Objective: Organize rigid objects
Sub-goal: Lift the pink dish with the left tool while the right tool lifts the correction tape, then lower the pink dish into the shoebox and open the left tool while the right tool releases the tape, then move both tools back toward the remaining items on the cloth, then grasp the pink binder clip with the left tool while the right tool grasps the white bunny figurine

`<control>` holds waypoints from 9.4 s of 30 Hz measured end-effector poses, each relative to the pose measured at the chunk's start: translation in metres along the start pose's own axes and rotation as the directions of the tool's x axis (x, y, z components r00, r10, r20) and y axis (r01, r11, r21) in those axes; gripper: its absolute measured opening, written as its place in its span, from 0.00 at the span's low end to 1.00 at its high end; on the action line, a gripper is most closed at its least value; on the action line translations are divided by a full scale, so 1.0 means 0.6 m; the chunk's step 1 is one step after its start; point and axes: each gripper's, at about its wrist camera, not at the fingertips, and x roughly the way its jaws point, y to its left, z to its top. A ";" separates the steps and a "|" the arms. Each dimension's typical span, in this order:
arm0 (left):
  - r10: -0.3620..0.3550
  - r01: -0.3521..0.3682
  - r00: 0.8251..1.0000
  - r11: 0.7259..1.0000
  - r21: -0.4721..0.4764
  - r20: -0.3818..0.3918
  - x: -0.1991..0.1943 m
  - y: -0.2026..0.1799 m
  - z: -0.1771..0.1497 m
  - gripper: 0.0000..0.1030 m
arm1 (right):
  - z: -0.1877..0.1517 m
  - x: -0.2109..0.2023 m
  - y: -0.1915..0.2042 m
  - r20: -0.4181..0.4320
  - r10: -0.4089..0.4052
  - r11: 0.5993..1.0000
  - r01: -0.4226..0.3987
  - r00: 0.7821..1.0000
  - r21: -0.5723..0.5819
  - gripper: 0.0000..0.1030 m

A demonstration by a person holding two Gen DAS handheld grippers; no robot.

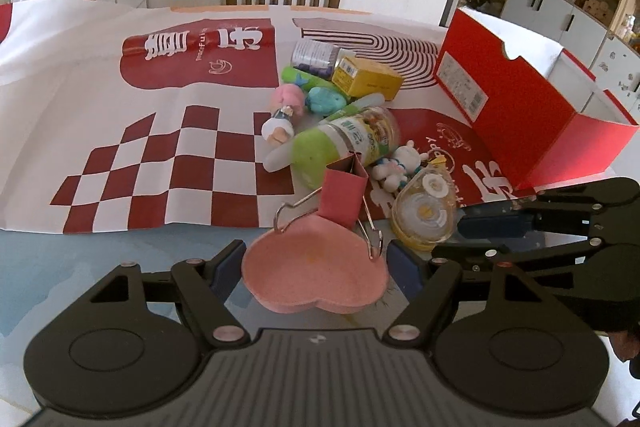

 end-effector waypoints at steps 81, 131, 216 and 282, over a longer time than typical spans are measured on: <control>-0.157 0.120 0.968 0.975 0.187 0.197 -0.095 -0.237 0.168 0.74 | 0.068 -0.256 -0.172 0.194 -0.219 0.974 0.203 0.956 0.099 0.71; 0.018 0.060 0.932 0.977 0.205 -0.361 0.352 -0.484 0.330 0.75 | 0.060 -0.070 -0.449 -0.265 -0.104 0.994 0.110 0.959 0.009 0.70; -0.193 0.178 0.974 0.976 0.122 0.123 -0.100 -0.035 0.083 1.00 | 0.063 -0.205 -0.081 0.083 0.010 0.994 -0.019 0.997 0.105 1.00; -0.056 0.041 0.997 0.968 0.247 0.055 0.080 0.056 0.017 0.53 | 0.103 0.079 0.006 -0.059 -0.109 0.991 0.103 0.992 -0.086 0.55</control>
